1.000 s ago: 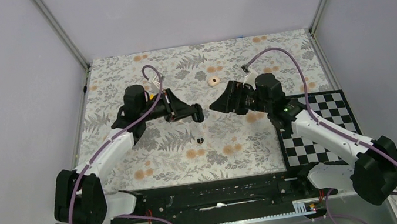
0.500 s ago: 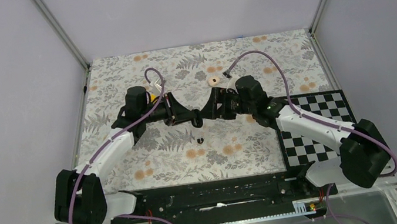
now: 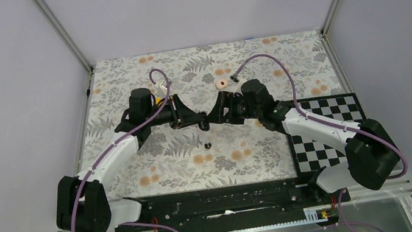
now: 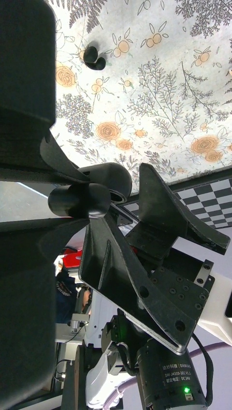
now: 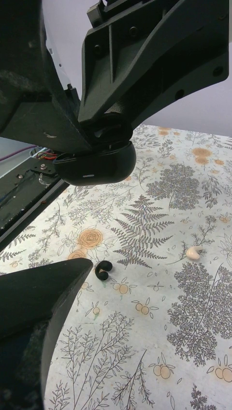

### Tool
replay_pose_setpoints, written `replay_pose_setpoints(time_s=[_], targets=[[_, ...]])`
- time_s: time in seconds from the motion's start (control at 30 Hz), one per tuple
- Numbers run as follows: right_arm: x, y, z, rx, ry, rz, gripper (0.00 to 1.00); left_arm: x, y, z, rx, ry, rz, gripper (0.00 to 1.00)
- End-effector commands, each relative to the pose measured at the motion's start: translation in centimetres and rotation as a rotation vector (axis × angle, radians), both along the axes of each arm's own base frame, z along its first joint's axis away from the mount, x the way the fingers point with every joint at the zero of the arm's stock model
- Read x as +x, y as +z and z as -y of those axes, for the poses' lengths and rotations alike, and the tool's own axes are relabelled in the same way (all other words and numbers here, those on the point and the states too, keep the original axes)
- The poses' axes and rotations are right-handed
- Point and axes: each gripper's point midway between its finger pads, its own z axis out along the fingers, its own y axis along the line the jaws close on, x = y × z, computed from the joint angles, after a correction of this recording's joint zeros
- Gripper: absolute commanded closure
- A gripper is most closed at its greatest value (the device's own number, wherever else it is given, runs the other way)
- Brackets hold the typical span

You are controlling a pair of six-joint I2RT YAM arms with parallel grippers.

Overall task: Insert the wireless bluetooth earbuds into the charging case
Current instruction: Adjust the charging case at the center of the board.

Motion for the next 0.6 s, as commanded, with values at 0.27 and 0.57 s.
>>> replay_pose_setpoints(time_s=[0.27,0.57], targets=[[-1.1,3.8,-1.4,0.177,0.069,0.071,0.17,-1.4,3.3,0.2,-0.096,-0.074,0.07,1.0],[-2.9,7.2,-1.1,0.454,0.181,0.057,0.33,-1.3,3.7,0.4,-0.101,-0.101,0.06,1.0]])
